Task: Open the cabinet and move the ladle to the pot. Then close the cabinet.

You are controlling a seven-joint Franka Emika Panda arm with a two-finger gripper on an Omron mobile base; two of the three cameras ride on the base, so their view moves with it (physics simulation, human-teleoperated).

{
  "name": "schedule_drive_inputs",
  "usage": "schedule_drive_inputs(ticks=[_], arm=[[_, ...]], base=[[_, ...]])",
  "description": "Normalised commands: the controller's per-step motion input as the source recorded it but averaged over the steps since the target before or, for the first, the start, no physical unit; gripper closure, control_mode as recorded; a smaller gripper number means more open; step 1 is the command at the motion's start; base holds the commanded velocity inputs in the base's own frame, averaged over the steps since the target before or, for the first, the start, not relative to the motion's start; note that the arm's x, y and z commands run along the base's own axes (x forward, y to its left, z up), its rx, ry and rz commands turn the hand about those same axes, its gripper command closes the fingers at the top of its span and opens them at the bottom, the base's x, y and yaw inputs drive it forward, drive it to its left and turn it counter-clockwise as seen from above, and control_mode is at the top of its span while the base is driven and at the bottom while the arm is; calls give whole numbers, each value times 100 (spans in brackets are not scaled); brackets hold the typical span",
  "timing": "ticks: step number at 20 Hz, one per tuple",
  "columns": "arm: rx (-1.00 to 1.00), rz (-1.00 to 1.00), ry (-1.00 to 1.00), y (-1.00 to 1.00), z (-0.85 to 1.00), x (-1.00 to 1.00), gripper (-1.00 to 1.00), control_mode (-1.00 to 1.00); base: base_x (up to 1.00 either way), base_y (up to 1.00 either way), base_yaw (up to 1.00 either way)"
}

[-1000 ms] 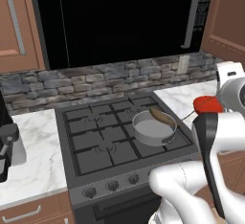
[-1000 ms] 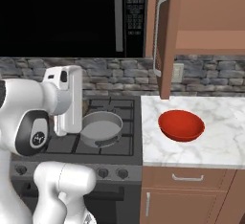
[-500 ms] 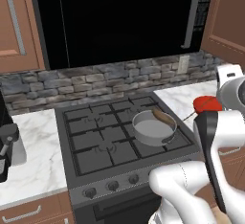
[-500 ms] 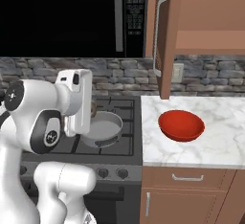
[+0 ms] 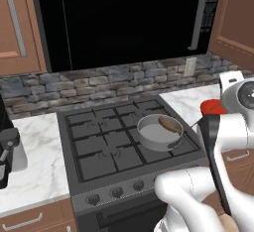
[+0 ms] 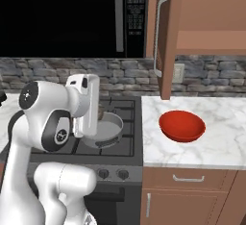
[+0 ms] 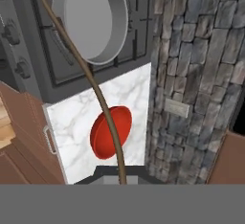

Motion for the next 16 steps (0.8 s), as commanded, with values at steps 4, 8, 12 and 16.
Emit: schedule_drive_inputs(ticks=[4,8,12,16], arm=[[-5,0,-4,-6,-33,15,100,-100],[-4,0,-5,-13,-34,12,100,-100],[-4,0,-7,-12,-34,10,100,-100],[-4,0,-4,-6,-35,15,100,-100]], base=[[0,0,0],[0,0,0],[0,0,0],[0,0,0]])
